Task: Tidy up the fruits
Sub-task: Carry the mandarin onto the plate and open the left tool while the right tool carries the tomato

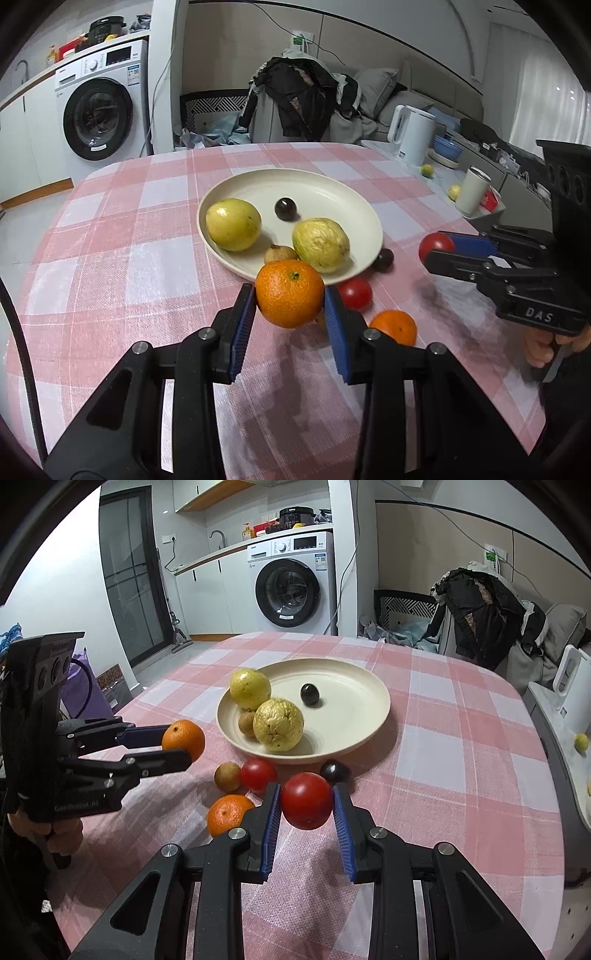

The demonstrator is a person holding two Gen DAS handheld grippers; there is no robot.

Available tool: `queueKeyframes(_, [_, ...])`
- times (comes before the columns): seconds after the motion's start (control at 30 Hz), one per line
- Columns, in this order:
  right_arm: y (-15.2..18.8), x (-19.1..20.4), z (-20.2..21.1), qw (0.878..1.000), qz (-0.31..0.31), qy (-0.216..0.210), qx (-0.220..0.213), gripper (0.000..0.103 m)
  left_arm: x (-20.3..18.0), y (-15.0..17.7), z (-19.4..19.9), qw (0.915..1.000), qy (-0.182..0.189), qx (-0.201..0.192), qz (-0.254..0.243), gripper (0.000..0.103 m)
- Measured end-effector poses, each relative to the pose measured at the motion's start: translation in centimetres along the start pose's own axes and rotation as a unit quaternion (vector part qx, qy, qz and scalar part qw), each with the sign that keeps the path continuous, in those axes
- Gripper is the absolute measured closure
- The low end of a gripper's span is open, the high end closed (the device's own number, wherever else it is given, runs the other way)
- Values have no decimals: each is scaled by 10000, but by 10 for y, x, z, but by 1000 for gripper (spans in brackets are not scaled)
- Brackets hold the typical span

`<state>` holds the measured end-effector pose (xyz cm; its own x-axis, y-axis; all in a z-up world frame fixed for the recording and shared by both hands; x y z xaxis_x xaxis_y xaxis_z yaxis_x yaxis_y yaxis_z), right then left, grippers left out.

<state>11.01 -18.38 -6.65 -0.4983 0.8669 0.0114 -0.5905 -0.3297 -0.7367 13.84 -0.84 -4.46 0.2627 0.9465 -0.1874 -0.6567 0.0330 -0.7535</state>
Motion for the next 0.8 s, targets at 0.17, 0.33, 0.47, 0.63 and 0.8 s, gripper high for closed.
queueKeyframes(0.17, [-10, 2, 0, 9999, 1, -10, -124, 74, 8, -6, -7, 9999, -68, -53, 72, 68])
queueKeyframes(0.33, [-20, 4, -3, 9997, -35, -54, -228, 74, 14, -13, -13, 9997, -170, -152, 101, 68])
queueKeyframes(0.47, [-29, 4, -9, 9997, -55, -12, -247, 74, 19, -18, -22, 9992, -344, -158, 83, 68])
queueKeyframes(0.63, [-40, -3, -20, 9991, -321, -7, -286, 74, 26, -21, -32, 9988, -458, -122, 129, 68])
queueKeyframes(0.8, [-44, -14, -31, 9976, -636, 42, -257, 74, 27, -23, -41, 9984, -556, -77, 65, 68])
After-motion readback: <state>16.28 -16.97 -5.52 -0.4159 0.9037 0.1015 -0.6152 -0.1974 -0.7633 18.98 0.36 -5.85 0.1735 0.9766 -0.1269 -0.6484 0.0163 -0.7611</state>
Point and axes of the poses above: each gripper's, at about its wrist camera, not at the fingertips, and z roughly against the way its jaws point, x to its left, y to its underside, the point moved 3 cm from there along -z, roughly the way its jaws point, and after that the axes turned 5 degrees about y, right-handed, at the moved point
